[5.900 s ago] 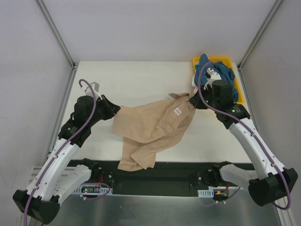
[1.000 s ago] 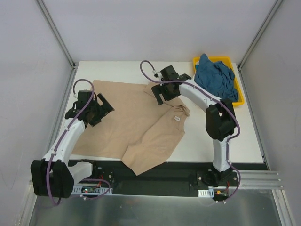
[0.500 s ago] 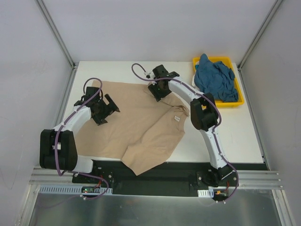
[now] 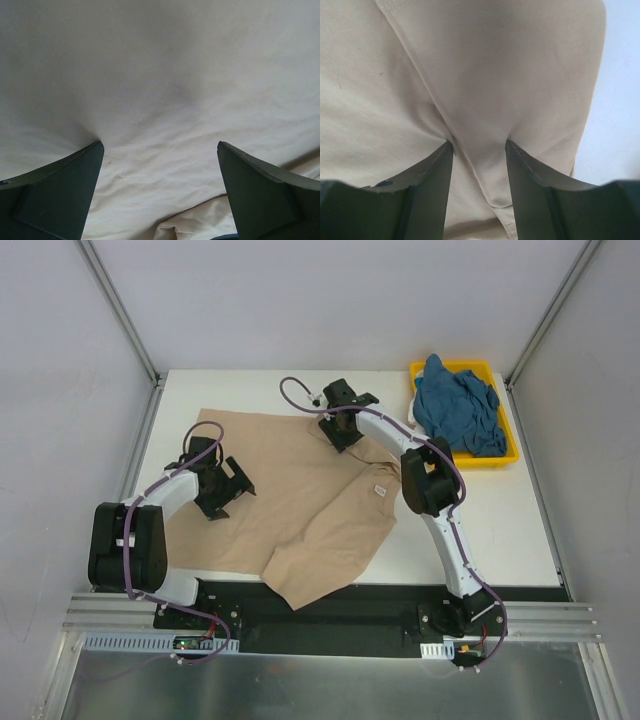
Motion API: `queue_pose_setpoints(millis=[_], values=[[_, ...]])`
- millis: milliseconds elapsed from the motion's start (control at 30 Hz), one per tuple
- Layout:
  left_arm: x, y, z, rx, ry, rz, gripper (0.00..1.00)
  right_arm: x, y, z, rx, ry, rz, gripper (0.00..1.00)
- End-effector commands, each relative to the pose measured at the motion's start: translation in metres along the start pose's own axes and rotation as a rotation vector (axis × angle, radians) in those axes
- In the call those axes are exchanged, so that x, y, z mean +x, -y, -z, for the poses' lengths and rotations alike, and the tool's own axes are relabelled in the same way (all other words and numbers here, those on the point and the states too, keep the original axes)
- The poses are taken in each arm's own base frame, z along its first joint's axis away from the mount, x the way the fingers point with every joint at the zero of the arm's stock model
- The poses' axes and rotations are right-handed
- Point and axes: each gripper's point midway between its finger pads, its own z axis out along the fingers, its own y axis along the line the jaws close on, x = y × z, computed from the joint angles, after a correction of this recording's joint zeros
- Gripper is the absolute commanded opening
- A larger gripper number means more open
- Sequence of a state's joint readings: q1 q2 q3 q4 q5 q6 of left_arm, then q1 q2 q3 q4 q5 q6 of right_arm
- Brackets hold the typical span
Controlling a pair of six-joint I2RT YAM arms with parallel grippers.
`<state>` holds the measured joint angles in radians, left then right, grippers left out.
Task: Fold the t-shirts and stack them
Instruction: Flatten out the tshirt
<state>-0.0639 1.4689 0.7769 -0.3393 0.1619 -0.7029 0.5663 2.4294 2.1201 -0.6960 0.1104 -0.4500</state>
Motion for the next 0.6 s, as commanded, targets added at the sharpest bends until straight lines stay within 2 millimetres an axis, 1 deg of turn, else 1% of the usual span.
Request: queue_pose_setpoints(millis=[0, 133, 267, 333, 433, 500, 567], values=[[0.013, -0.031, -0.009, -0.113, -0.028, 0.008, 0.99, -0.013, 0.026, 0.008, 0.085, 0.035, -0.009, 0.49], [0.015, -0.047, -0.006, -0.185, -0.031, 0.017, 0.99, -0.016, 0.039, 0.012, 0.102, 0.060, -0.055, 0.47], [0.013, -0.054, -0.003, -0.219, -0.010, 0.015, 0.99, -0.022, 0.049, 0.013, 0.105, 0.089, -0.055, 0.48], [0.013, -0.055, -0.001, -0.225, -0.009, 0.010, 0.99, -0.020, 0.053, 0.009, 0.111, 0.084, -0.060, 0.48], [0.012, -0.053, 0.001, -0.221, -0.009, 0.004, 0.99, -0.020, 0.055, 0.006, 0.108, 0.082, -0.045, 0.48], [0.009, -0.060, 0.002, -0.256, 0.010, -0.003, 0.99, -0.019, 0.058, 0.005, 0.119, 0.078, -0.033, 0.48], [0.010, -0.065, 0.004, -0.277, 0.013, -0.004, 0.99, -0.019, 0.062, 0.004, 0.133, 0.078, -0.034, 0.47]])
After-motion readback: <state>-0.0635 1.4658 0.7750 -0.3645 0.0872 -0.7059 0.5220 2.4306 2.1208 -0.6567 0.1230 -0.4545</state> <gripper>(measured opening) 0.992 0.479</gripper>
